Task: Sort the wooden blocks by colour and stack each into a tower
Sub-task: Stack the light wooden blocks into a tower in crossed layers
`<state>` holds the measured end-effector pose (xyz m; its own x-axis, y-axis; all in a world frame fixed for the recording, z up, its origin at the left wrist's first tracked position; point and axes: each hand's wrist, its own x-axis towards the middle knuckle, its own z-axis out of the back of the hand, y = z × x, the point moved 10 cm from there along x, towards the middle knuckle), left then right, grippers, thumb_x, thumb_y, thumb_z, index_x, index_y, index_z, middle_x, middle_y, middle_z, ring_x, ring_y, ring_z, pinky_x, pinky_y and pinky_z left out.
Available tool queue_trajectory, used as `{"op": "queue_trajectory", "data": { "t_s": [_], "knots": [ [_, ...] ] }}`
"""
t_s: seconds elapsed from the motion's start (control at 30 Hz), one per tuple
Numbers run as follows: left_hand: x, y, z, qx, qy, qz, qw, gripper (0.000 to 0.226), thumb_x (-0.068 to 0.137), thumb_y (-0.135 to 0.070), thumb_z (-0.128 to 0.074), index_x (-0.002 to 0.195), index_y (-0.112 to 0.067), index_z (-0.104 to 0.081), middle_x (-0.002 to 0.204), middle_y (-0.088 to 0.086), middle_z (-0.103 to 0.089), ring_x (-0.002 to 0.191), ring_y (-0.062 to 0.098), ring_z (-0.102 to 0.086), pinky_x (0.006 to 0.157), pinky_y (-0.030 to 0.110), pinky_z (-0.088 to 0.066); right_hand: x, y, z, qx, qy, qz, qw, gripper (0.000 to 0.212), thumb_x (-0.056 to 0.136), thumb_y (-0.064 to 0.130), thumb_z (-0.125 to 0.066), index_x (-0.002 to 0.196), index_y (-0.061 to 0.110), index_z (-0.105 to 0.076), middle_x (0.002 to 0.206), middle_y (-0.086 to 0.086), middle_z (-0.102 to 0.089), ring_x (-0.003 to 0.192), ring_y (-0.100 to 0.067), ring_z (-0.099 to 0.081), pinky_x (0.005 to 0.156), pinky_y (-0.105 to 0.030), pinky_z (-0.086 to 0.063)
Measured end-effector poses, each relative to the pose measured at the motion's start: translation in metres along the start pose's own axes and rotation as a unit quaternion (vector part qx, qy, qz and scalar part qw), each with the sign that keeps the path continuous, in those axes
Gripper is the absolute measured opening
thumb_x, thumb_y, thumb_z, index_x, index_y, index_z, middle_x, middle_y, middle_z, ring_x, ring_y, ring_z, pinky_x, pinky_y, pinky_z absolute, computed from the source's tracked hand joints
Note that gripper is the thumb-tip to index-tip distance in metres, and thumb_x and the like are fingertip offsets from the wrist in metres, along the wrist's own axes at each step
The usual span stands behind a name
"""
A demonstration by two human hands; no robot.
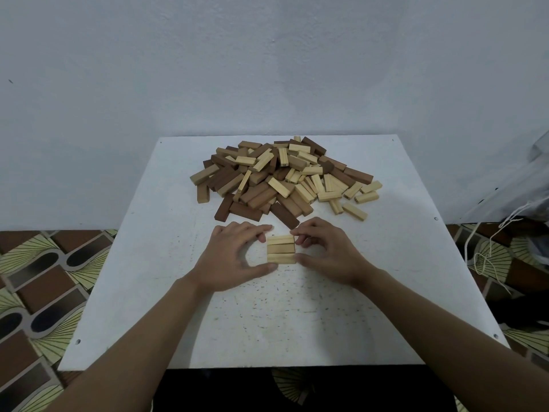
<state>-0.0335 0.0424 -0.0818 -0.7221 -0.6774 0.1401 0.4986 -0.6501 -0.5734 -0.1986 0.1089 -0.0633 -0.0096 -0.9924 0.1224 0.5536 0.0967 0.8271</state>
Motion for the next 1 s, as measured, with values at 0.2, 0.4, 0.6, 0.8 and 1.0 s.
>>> {"op": "queue_trajectory", "data": {
  "t_s": [0.2,0.4,0.6,0.8,1.0],
  "knots": [
    [0.004,0.001,-0.006,0.085,0.006,-0.007,0.996,0.066,0.081,-0.081,-0.050,0.134,-0.043,-0.057,0.117,-0.024,-0.054,0.111,0.000,-0.043,0.090,0.032,-0.028,0.001,0.002,0.000,-0.013,-0.009,0.005,1.000,0.037,0.078,0.012,-0.081,0.114,0.011,-0.072,0.109,0.007,-0.060,0.094,-0.009,-0.059,0.083,-0.025,-0.056],
    [0.005,0.000,-0.006,0.090,0.001,-0.015,0.996,0.066,0.082,-0.079,-0.049,0.134,-0.041,-0.059,0.116,-0.024,-0.054,0.109,0.000,-0.043,0.087,0.032,-0.028,0.000,-0.002,0.000,-0.022,-0.017,0.010,1.000,0.038,0.076,0.015,-0.083,0.112,0.012,-0.072,0.107,0.009,-0.060,0.093,-0.008,-0.060,0.081,-0.023,-0.056],
    [0.004,0.000,-0.004,0.072,-0.009,-0.016,0.997,0.063,0.081,-0.077,-0.053,0.131,-0.039,-0.061,0.114,-0.024,-0.055,0.108,0.002,-0.046,0.089,0.035,-0.032,0.001,-0.005,-0.001,-0.012,-0.021,0.013,1.000,0.036,0.076,0.016,-0.083,0.110,0.012,-0.072,0.105,0.009,-0.061,0.094,-0.007,-0.061,0.079,-0.019,-0.054],
    [0.003,-0.001,-0.001,0.051,-0.015,-0.018,0.998,0.062,0.079,-0.075,-0.056,0.130,-0.039,-0.063,0.114,-0.025,-0.054,0.109,0.000,-0.045,0.090,0.030,-0.029,-0.002,-0.005,0.016,-0.012,-0.102,-0.004,0.995,0.011,0.089,0.014,-0.072,0.100,0.014,-0.071,0.095,0.007,-0.066,0.087,-0.003,-0.063,0.072,-0.012,-0.051],
    [0.002,0.002,0.002,0.038,-0.031,-0.009,0.999,0.060,0.077,-0.069,-0.061,0.129,-0.038,-0.063,0.111,-0.028,-0.049,0.110,-0.010,-0.040,0.094,0.022,-0.027,-0.008,-0.013,0.062,-0.241,-0.235,-0.001,0.942,0.016,0.092,0.012,-0.066,0.107,0.009,-0.070,0.107,-0.004,-0.067,0.102,-0.019,-0.056,0.089,-0.036,-0.048]
  ]
}}
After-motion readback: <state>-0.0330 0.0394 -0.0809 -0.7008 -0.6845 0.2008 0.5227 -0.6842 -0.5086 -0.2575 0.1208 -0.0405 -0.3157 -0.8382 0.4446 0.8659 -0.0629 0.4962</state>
